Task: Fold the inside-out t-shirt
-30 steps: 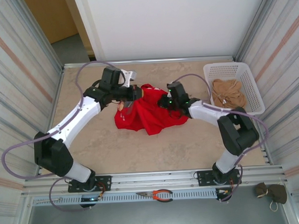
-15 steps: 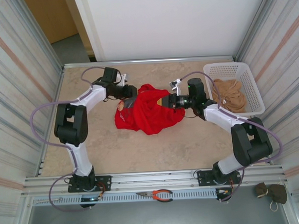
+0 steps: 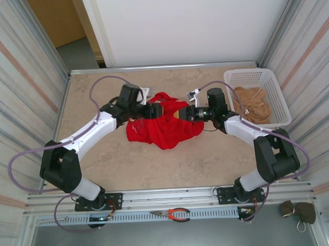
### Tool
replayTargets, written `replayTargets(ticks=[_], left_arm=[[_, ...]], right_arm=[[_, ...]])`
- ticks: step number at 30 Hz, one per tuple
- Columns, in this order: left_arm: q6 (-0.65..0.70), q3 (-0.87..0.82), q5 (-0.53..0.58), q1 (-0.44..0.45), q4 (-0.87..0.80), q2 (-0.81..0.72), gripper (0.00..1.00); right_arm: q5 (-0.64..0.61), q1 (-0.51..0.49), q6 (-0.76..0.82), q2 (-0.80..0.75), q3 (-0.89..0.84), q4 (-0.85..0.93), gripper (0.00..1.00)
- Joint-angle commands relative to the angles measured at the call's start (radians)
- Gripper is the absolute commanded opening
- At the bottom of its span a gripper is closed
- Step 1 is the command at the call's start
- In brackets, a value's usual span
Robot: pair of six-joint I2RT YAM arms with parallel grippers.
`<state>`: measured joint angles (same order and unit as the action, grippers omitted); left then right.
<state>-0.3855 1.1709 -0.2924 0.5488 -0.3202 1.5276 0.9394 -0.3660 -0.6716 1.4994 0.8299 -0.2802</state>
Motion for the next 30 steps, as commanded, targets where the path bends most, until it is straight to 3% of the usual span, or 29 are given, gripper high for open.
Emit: replayTargets(ticks=[1, 7, 15, 17, 22, 30], left_arm=[[0.085, 0.038, 0.199, 0.029, -0.068, 0.087, 0.64], [0.129, 0.131, 0.326, 0.036, -0.112, 0.237, 0.71], [0.106, 0.25, 0.203, 0.038, -0.123, 0.397, 0.75], [0.103, 0.26, 0.145, 0.038, -0.112, 0.424, 0.68], [0.102, 0.226, 0.005, 0.029, -0.045, 0.397, 0.0], [-0.063, -0.071, -0.196, -0.067, 0.279, 0.037, 0.0]], right_arm=[[0.003, 0.006, 0.018, -0.012, -0.011, 0.006, 0.0], [-0.01, 0.002, 0.017, -0.025, -0.024, 0.007, 0.0], [-0.02, -0.026, 0.017, -0.019, -0.017, 0.006, 0.0], [-0.022, -0.025, 0.017, -0.019, -0.015, 0.008, 0.0], [-0.028, 0.013, 0.013, -0.03, -0.034, 0.007, 0.0], [-0.157, 0.057, 0.022, 0.048, -0.057, 0.049, 0.0]])
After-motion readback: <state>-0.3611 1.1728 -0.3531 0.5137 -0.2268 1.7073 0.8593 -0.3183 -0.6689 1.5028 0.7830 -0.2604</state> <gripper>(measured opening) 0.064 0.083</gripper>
